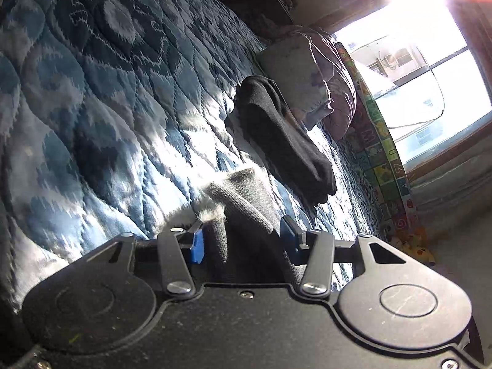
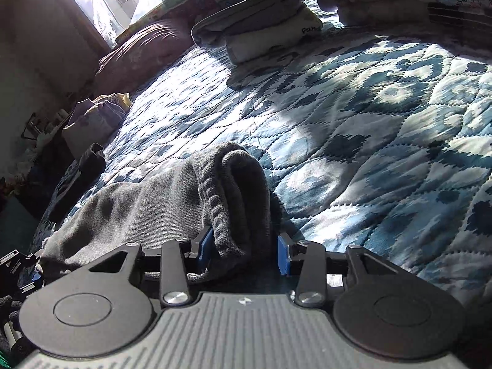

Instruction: Fold clothes

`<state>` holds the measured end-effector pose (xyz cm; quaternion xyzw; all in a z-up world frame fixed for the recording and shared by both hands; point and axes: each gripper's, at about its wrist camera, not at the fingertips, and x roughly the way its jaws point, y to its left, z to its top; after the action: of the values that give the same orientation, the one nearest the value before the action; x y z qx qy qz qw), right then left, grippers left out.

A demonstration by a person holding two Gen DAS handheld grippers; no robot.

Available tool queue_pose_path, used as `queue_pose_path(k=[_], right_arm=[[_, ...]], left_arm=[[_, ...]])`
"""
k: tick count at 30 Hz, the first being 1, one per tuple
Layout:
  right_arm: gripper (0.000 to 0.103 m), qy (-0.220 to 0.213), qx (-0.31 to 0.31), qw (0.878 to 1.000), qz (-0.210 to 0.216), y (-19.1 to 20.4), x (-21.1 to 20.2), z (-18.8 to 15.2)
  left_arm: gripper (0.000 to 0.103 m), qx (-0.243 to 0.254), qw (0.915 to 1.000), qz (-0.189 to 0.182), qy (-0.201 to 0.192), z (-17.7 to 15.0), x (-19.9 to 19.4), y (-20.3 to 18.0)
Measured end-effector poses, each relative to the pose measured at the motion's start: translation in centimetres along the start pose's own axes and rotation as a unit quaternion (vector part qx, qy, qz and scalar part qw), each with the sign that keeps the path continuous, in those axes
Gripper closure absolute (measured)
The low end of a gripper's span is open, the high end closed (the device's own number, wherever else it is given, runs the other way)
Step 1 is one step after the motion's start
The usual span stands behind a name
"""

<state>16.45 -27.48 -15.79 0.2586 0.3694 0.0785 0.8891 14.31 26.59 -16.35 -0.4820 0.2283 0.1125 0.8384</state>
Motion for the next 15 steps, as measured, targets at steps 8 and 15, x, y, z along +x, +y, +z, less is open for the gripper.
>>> queue_pose_path(k=[8,15], right_arm=[[0.076,-0.012,0.021,1.0,-0.013,-2.7,-3.0,3.1],[0.062,-0.043,-0.049,0.997,-0.035,-1.9,-3.9,3.2]], left_arm=[[0.094,0.021,0.9993,-0.01,0.028,-1.3,-2.2,-0.9],[0.066,0.083,0.9961,0.022,0.023,-1.7,-3.2,-2.4]])
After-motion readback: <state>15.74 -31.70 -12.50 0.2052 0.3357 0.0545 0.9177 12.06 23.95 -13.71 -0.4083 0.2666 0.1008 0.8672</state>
